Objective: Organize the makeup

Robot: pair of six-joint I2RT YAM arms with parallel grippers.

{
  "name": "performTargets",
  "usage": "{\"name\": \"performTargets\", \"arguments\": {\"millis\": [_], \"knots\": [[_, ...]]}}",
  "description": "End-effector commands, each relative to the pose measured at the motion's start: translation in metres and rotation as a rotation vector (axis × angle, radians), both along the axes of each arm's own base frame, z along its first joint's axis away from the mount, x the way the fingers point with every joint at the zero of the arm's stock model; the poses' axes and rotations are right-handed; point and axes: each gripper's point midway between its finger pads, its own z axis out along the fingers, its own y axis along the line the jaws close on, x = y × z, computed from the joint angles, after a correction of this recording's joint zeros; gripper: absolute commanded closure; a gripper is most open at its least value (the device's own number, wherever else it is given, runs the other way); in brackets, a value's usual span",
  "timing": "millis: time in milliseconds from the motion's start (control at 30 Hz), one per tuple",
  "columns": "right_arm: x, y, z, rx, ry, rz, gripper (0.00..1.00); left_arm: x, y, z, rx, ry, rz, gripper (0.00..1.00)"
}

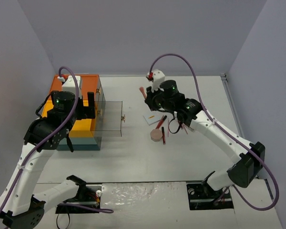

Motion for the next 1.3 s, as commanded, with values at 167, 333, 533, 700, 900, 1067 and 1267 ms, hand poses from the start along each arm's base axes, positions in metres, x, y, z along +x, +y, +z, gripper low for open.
{"name": "performTargets", "arguments": {"millis": [167, 333, 533, 700, 900, 1067, 1267], "knots": [[-0.022, 0.141, 0.065, 0.130, -0.119, 0.276, 1.00, -0.007, 0.014, 0.029, -0.020, -0.101, 0.042, 0.03], [-0.023, 0.172, 0.045, 0.141, -0.085, 0.279, 0.97, -0.017, 0.023, 0.030, -0.015, -0.108, 0.066, 0.03], [-0.025, 0.173, 0.034, 0.131, -0.066, 0.259, 0.66, -0.022, 0.027, 0.029, -0.021, -0.119, 0.080, 0.03], [-0.018, 0.136, 0.052, 0.116, -0.118, 0.153, 0.44, -0.017, 0.019, 0.026, -0.043, -0.105, 0.057, 0.03], [0.011, 0.034, 0.013, 0.029, -0.040, -0.102, 0.43, -0.009, 0.008, 0.022, -0.059, -0.093, 0.021, 0.03], [0.023, -0.066, -0.050, -0.036, 0.106, -0.317, 0.49, -0.001, -0.003, 0.016, -0.073, -0.074, -0.007, 0.03], [0.006, -0.121, -0.129, -0.089, 0.287, -0.467, 0.56, 0.005, -0.009, 0.012, -0.083, -0.065, -0.021, 0.03]]}}
